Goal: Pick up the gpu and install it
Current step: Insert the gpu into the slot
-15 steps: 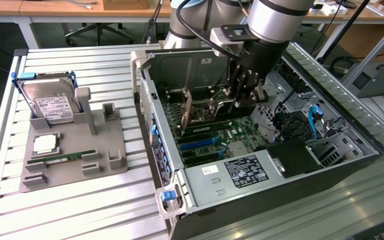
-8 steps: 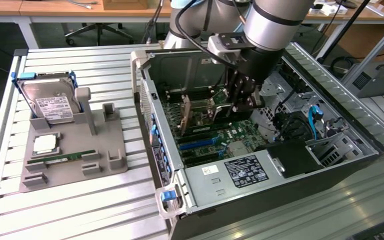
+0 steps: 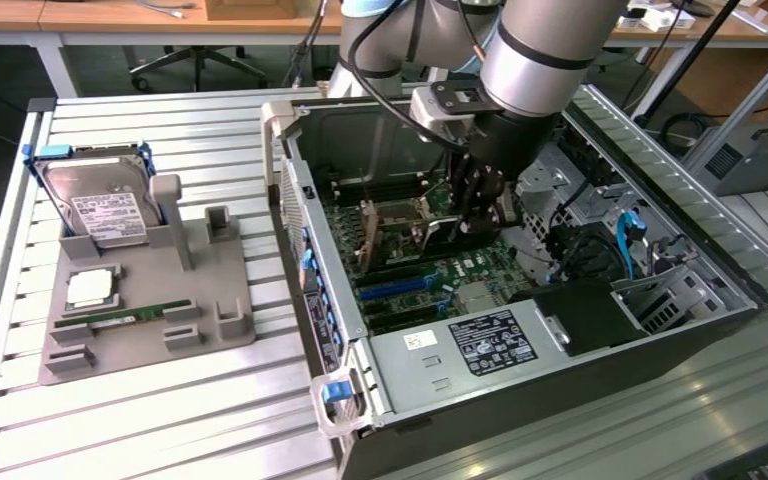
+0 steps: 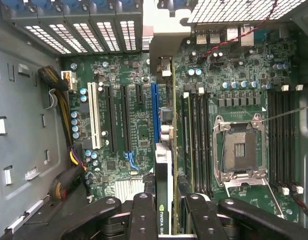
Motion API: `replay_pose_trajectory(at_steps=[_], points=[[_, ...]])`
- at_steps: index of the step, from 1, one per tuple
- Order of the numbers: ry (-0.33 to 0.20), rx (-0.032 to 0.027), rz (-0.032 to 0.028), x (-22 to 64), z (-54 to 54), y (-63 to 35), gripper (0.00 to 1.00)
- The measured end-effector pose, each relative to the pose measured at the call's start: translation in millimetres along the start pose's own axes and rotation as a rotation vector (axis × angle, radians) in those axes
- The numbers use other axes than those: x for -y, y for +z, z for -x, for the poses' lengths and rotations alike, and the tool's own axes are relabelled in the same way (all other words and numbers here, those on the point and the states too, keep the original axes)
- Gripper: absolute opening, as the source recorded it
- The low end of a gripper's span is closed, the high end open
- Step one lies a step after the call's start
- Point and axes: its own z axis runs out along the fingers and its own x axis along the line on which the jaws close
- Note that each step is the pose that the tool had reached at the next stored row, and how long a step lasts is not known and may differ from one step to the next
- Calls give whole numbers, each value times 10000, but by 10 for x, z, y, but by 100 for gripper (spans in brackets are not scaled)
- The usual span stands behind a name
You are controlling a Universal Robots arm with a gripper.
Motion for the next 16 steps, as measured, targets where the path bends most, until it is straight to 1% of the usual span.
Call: replay_pose_trajectory(at_steps=[2,5,13,16], points=[[1,3,-1,-9,0,2,27],[-3,3,-1,-48,-3,2,27],[-8,3,-1,-98,-18,2,27],[-10,3,0,-112,-40,1,27]])
